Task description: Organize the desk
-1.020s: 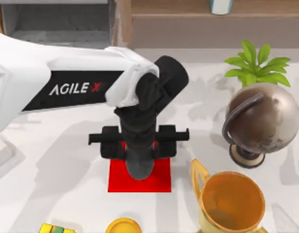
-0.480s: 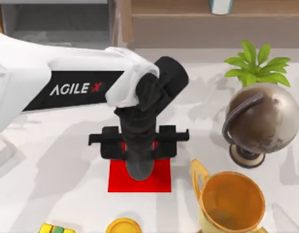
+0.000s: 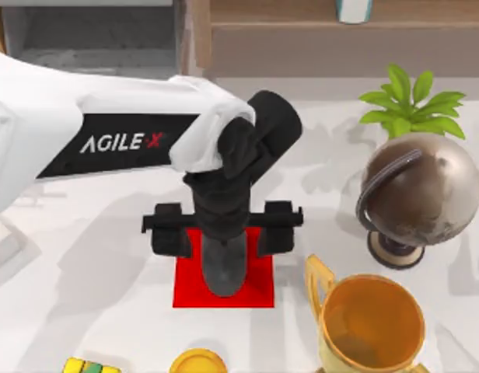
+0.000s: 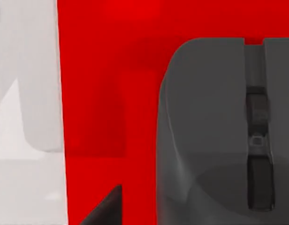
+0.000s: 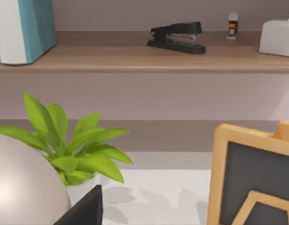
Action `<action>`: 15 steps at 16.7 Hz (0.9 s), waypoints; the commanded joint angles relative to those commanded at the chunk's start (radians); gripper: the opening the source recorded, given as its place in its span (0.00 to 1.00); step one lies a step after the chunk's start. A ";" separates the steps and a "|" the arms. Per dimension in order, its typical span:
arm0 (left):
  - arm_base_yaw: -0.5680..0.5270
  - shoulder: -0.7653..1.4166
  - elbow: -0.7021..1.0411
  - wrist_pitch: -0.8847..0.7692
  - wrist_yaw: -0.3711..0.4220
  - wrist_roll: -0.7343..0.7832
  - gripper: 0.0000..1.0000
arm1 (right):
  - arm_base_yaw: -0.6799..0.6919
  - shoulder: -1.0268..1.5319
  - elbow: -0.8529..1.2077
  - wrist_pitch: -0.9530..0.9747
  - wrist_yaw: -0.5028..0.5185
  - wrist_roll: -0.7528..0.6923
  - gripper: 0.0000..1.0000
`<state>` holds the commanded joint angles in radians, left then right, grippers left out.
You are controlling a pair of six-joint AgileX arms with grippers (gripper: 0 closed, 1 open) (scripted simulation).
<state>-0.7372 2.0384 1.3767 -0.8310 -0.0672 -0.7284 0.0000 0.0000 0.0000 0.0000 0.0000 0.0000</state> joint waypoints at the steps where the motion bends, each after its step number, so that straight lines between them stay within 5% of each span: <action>1: 0.000 0.000 0.000 0.000 0.000 0.000 1.00 | 0.000 0.000 0.000 0.000 0.000 0.000 1.00; 9: 0.001 -0.001 0.000 0.000 0.000 0.000 1.00 | 0.000 0.000 0.000 0.000 0.000 0.000 1.00; 15: 0.022 -0.052 -0.038 0.206 0.064 0.050 1.00 | 0.000 0.000 0.000 0.000 0.000 0.000 1.00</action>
<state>-0.7156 1.9867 1.3386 -0.6254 -0.0032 -0.6780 0.0000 0.0000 0.0000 0.0000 0.0000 0.0000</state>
